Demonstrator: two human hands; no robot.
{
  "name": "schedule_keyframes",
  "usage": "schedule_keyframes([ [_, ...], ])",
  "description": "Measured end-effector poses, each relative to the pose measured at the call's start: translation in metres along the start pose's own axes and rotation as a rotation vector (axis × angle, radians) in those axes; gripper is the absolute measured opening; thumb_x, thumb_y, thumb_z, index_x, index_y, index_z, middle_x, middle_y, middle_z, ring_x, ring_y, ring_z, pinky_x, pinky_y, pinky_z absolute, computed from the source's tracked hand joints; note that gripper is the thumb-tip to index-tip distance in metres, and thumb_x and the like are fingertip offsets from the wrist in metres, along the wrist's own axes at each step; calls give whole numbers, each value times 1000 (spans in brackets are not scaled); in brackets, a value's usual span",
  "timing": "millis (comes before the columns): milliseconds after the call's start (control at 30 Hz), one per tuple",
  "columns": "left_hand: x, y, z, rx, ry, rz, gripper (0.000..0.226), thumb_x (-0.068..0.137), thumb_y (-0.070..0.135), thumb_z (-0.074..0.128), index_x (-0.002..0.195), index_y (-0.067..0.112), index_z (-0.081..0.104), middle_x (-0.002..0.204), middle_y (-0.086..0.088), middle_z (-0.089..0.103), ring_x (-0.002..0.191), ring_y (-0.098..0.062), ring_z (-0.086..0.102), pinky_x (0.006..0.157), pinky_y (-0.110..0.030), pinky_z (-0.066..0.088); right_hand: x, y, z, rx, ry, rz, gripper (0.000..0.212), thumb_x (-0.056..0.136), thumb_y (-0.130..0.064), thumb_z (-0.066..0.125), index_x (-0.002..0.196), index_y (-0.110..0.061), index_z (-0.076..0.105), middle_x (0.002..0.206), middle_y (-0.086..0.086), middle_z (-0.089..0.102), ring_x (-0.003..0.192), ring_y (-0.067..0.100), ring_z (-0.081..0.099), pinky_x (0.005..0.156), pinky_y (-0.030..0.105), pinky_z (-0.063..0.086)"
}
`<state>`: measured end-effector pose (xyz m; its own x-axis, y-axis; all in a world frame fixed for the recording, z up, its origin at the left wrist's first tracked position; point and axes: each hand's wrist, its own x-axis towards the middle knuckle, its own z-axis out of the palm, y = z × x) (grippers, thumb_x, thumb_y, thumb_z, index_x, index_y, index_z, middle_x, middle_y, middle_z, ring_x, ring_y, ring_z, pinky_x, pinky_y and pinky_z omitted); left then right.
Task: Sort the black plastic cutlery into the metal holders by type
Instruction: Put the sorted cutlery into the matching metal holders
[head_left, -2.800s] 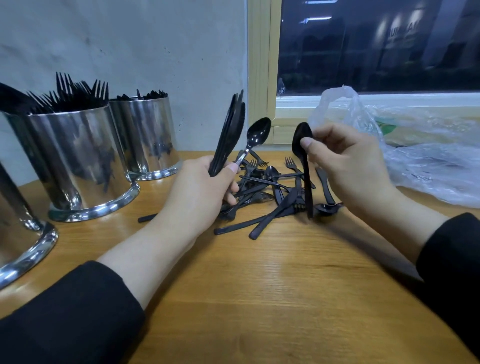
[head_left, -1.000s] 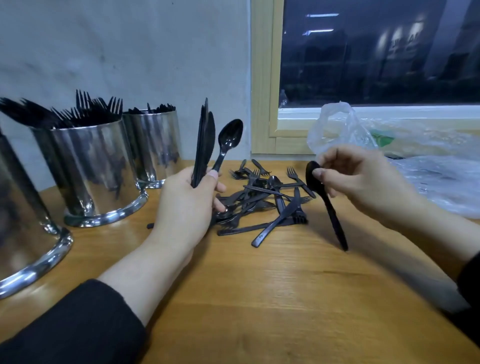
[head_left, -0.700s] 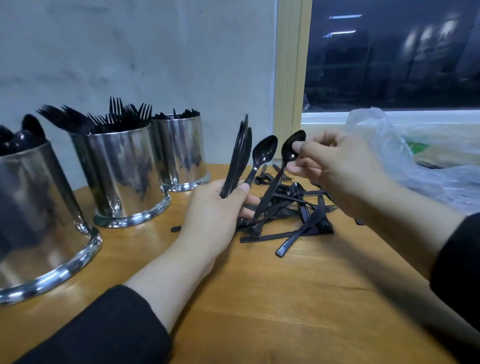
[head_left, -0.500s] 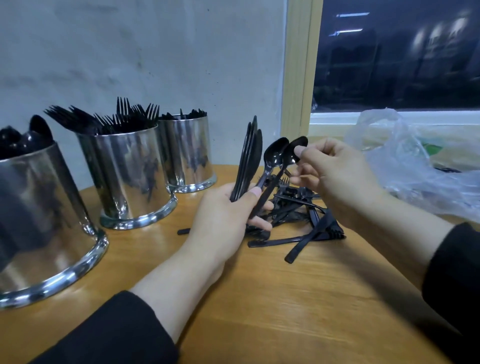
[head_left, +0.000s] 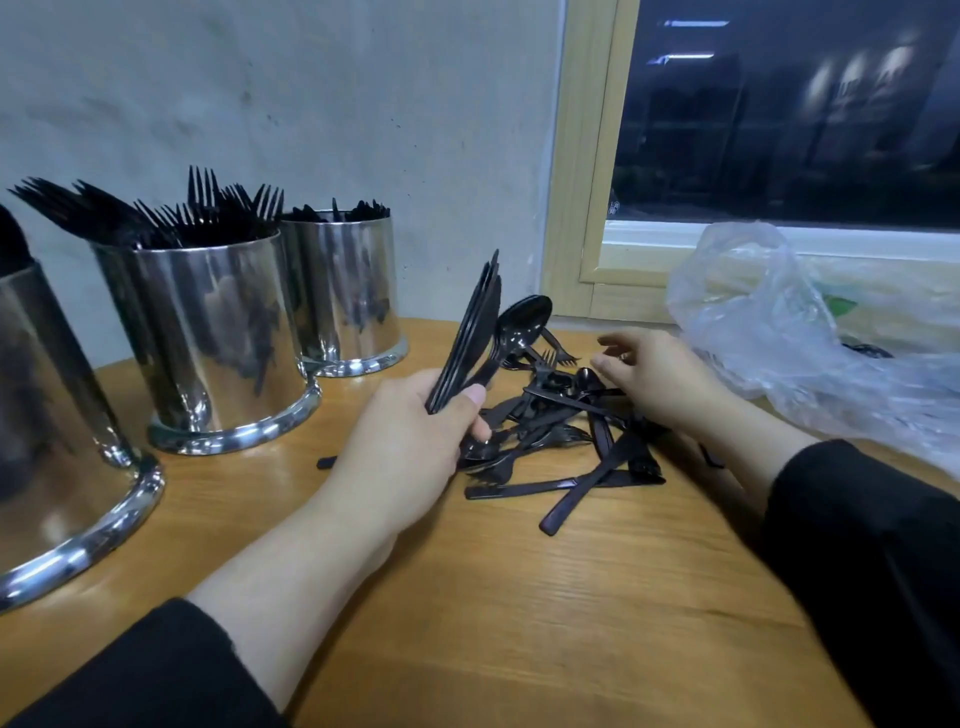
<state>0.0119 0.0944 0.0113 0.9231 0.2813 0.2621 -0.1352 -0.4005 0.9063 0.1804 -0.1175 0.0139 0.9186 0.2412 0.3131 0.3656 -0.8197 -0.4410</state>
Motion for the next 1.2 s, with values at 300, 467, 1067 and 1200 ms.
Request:
schedule_keyframes([
  [300,6,-6,-2,-48,26,4,24,103,30,55,94,17,73,77,-7,71,52,-19,43,53,-33,34,19,5,22,-40,-105,47,26,89,-43,67,105,-24,74,101,2,74,100,26,64,98,49,48],
  [467,6,-6,-4,-30,32,4,27,102,32,55,92,15,73,85,-19,70,52,-19,44,56,-33,36,13,2,17,174,-61,76,16,90,-29,69,84,-14,72,78,3,71,69,17,65,57,26,51],
  [1067,8,3,-12,-241,210,-63,18,103,21,53,99,20,70,78,-1,75,59,-16,69,87,-46,59,-22,-79,-31,806,418,-161,10,97,-19,62,99,-11,67,91,7,71,77,15,72,70,30,61],
  [1200,5,9,-11,-218,180,-63,17,103,23,54,102,23,70,86,2,77,71,-10,75,68,-18,45,-30,-98,-18,989,306,-115,6,95,-17,65,93,-12,68,82,6,71,70,19,66,65,27,54],
])
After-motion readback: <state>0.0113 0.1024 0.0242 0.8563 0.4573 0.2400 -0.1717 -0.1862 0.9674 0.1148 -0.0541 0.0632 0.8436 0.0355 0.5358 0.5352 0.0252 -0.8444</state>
